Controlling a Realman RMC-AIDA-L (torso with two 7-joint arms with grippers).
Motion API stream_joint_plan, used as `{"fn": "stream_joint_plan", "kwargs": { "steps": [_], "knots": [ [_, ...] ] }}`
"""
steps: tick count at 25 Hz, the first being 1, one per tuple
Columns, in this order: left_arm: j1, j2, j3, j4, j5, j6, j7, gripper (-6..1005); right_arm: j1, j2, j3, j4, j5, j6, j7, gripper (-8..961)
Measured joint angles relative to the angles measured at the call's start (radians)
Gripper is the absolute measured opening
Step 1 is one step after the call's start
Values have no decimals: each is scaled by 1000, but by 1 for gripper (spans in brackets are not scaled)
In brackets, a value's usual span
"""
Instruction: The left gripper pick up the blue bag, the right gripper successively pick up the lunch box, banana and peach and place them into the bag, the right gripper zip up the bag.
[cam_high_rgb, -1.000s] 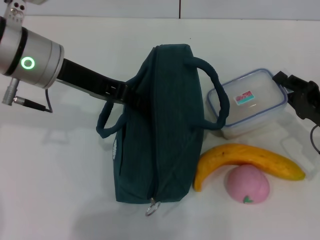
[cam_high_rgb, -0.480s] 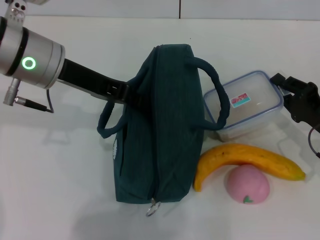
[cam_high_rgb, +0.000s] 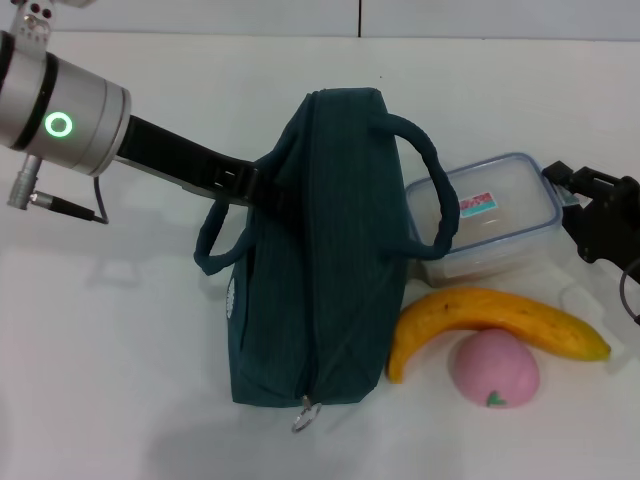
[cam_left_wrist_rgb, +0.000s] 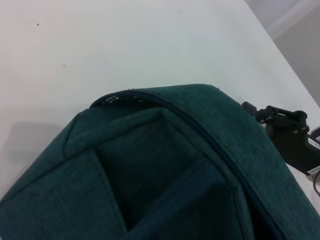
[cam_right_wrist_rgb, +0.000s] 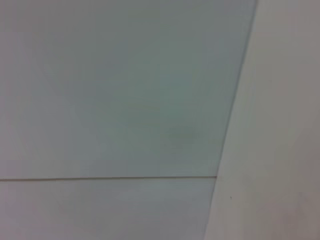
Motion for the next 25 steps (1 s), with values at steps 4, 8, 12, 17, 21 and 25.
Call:
{"fn": "stream_joint_plan", "kwargs": {
  "steps": [4,8,12,17,21,25],
  "knots": [
    [0,0,0,0,0,-1,0,50,-9,1,3,6,1,1,38,190],
    [1,0,0,0,0,-1,0,50,-18,2,6,10,4,2,100,181],
    [1,0,0,0,0,-2,0,50,-26,2,17,20,11,-5,173,172],
    [-2,0,0,0,0,-2,0,51,-34,2,20,20,13,-19,231,161],
    [-7,0,0,0,0,-2,0,51,-46,2,42,27,16,-57,248,156],
    [-9,0,0,0,0,-2,0,51,-54,2,65,31,24,-84,248,151]
  ]
}}
